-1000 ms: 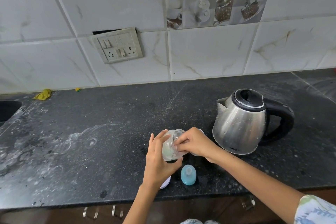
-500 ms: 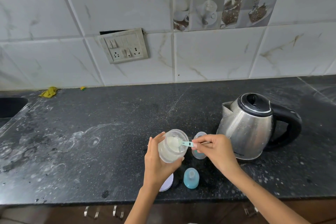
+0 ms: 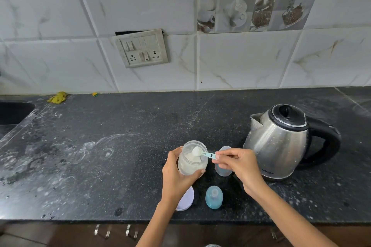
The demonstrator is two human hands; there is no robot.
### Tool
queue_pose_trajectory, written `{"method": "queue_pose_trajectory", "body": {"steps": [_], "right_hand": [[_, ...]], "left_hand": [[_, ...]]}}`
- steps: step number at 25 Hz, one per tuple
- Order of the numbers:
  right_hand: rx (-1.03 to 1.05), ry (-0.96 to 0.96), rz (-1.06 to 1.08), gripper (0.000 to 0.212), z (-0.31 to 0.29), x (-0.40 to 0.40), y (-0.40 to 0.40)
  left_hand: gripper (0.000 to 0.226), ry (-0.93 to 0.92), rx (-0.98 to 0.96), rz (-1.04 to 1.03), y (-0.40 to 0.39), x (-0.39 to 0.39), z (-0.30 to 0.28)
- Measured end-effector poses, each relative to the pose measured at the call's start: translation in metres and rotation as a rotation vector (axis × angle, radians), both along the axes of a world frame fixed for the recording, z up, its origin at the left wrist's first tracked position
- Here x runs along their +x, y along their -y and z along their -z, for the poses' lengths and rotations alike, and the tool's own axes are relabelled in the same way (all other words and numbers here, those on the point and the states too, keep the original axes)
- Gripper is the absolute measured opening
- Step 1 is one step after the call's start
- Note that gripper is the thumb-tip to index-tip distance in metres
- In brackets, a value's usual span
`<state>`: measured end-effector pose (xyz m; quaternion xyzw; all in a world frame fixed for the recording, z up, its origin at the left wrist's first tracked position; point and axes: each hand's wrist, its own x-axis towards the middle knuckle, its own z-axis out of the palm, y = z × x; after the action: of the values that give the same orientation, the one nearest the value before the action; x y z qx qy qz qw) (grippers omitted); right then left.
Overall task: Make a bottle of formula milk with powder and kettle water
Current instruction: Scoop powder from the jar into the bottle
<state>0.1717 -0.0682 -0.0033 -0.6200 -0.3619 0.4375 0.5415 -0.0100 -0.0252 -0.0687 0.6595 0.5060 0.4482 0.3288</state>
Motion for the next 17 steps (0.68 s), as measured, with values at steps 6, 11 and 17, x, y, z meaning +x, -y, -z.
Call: {"method": "queue_pose_trajectory", "body": {"steps": [6,11,17], "right_hand": [[-0.082,-0.02,0.005,0.007,-0.004,-0.004,-0.007],[-0.067,-0.076,0.01,0.009,-0.012,0.005,0.0],[0.007,-0.148,0.166,0.008,-0.027,0.04,0.024]], "left_hand": [[0.088,-0.052,-0.064,0.025,-0.004,-0.006,0.01],[0.099,-0.012,0.04,-0.033,0.016,0.002,-0.01],[0.061,0.09,0.211,0.077,0.046,0.053,-0.029]]}}
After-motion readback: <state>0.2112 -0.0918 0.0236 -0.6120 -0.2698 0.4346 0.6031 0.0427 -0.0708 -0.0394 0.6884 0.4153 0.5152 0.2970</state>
